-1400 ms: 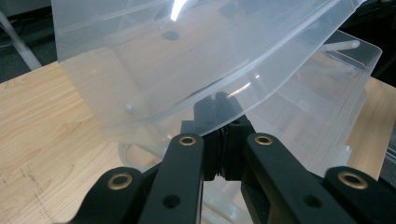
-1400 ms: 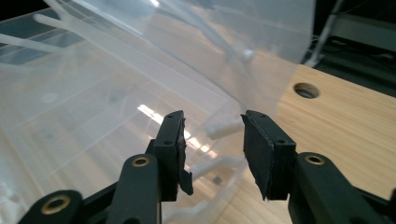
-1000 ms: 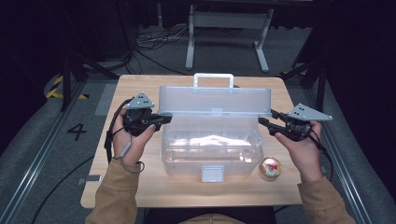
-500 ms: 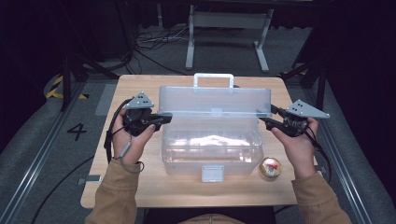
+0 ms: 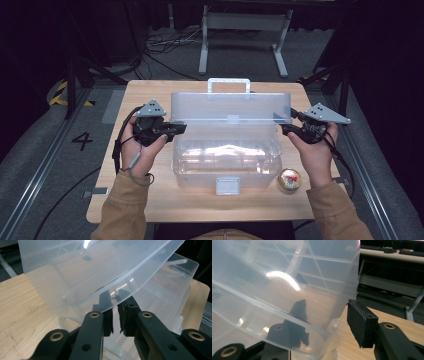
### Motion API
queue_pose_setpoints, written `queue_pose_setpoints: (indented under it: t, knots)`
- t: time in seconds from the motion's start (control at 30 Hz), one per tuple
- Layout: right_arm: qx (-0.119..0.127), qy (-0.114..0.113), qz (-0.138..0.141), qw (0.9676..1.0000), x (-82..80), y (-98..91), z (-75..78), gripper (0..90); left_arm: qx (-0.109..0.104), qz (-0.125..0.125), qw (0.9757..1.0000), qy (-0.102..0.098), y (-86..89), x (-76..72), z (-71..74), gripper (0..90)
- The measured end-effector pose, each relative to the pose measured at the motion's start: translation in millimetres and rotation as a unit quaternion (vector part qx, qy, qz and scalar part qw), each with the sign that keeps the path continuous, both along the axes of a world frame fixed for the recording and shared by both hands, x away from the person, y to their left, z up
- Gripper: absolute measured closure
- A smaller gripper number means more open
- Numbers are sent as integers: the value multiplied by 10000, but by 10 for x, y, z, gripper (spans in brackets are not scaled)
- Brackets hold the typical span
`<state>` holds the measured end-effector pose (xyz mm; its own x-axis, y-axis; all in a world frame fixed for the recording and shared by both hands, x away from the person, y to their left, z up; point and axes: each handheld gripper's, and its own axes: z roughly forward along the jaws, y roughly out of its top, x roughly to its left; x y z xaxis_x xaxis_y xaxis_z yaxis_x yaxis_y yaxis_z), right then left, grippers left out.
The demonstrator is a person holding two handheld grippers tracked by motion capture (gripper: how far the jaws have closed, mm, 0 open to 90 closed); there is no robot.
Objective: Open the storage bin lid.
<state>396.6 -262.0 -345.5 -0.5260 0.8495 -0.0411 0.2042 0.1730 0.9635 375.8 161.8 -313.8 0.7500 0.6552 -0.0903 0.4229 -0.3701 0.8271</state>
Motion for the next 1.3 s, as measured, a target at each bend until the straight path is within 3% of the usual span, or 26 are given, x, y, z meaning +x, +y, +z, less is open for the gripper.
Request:
queue_pose_setpoints:
  t: [0.43,0.73,0.83,1.0,1.3]
  knots:
    - [-33,-435,-272,9987,18,64,79,527,89,-66,9999,76,37,-100,10,715]
    - [39,-617,-471,9970,49,72,175,624,104,-60,9998,143,128,-193,15,713]
    - [21,-568,-528,9970,78,43,202,709,142,-128,9997,173,128,-221,16,710]
    - [34,-462,-539,9975,130,31,222,726,208,-242,9993,199,124,-250,21,705]
    - [38,-257,-508,9984,241,9,261,748,262,-660,9971,279,113,-356,40,681]
